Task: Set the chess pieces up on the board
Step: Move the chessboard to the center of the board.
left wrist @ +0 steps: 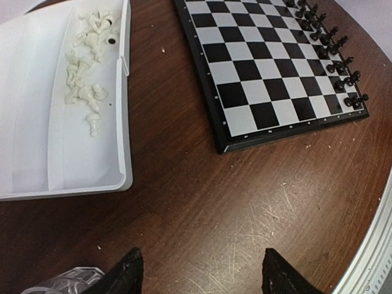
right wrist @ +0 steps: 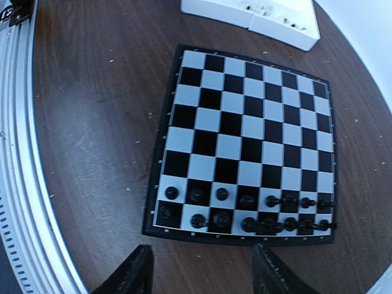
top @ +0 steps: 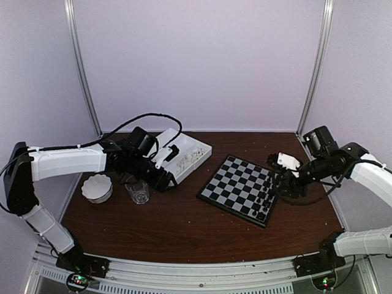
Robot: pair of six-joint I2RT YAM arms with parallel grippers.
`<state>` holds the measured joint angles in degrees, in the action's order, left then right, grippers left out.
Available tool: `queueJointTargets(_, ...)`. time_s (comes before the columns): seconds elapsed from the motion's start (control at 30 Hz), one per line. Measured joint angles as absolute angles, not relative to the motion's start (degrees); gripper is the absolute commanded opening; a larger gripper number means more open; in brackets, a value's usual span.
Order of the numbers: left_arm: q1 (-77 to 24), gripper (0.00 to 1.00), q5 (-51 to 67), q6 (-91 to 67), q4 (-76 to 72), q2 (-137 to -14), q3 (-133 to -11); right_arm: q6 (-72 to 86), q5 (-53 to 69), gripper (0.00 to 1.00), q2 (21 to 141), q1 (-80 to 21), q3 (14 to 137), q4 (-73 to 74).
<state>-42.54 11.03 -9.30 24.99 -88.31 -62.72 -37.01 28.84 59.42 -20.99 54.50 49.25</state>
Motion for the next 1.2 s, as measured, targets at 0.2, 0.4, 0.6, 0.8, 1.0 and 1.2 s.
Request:
queueJointTargets(0.2, -44.31, 0.68, 10.13, -16.03, 25.87, -93.38, -65.54, -41.52, 24.86, 0.19, 58.06, -31.46, 49.52, 51.51)
queueJointTargets(0.4, -48.34, 0.69, 8.99, -20.45, 27.42, -97.86, -69.3, -43.77, 20.47, 0.17, 58.15, -37.47, 45.56, 51.51)
queueJointTargets(0.6, -49.12, 0.81, 7.81, -23.42, 28.62, -105.43, -76.69, -45.17, 16.19, 0.1, 62.98, -43.35, 40.82, 47.46)
queueJointTargets(0.8, -49.21, 0.82, 5.23, -25.47, 28.8, -113.34, -85.08, -47.03, 10.31, 0.04, 72.2, -48.18, 40.07, 43.27)
queueJointTargets(1.0, -49.23, 0.82, 2.46, -26.74, 28.91, -120.75, -91.66, -48.6, 5.98, 0.02, 75.96, -48.53, 40.05, 39.11)
queueJointTargets(1.2, -49.23, 0.81, 2.15, -27.38, 29.21, -124.84, -94.65, -49.74, 4.23, 0.01, 76.47, -48.53, 39.03, 36.21)
